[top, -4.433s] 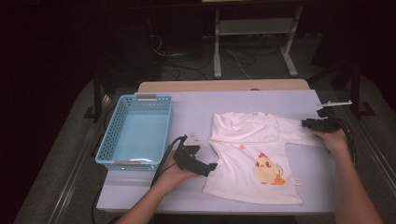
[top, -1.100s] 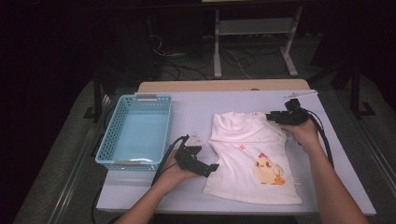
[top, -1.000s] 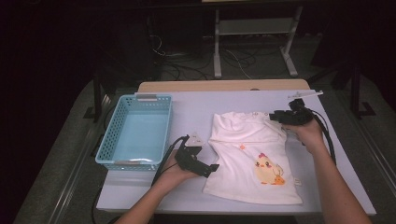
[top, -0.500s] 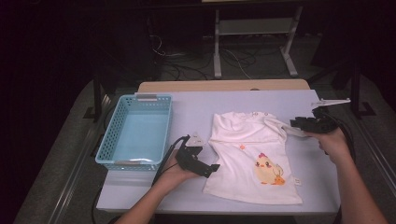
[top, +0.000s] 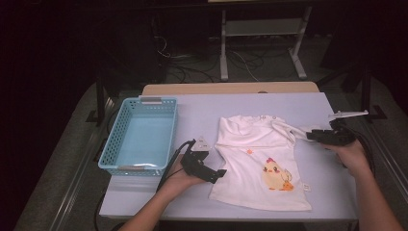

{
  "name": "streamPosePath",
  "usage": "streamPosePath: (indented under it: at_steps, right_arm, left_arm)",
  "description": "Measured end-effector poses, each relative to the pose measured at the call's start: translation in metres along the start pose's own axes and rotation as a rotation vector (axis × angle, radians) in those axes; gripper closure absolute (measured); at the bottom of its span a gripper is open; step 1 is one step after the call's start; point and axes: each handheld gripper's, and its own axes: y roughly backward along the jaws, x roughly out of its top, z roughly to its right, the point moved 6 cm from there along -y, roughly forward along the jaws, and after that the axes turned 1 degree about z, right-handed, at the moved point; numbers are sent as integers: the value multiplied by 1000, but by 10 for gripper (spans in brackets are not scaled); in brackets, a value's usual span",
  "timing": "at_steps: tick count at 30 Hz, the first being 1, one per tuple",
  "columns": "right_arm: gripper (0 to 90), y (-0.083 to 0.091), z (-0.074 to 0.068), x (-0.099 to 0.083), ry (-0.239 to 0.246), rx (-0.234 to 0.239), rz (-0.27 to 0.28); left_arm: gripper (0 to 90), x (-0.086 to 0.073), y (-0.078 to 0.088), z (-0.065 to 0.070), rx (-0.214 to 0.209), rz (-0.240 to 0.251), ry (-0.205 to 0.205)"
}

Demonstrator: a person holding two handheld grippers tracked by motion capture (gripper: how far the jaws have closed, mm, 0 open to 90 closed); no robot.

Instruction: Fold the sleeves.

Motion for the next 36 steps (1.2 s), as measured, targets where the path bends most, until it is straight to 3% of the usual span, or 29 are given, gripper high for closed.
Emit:
streamPosePath:
  at_steps: [6,8,19,36]
  right_arm:
    - [831,-7,-5,0,18,14,-34]
    - [853,-5,-5,1,14,26,-28]
    - [862,15,-18,21,-10,117,67]
    - [867,21,-59,52,62,222,130]
  left_arm:
    - [0,0,0,-1,1,2,3]
    - [0,0,0,0,1,1,2]
    - [0,0,1,-1,2,3,3]
    - [0,0,0,0,-2,0,3]
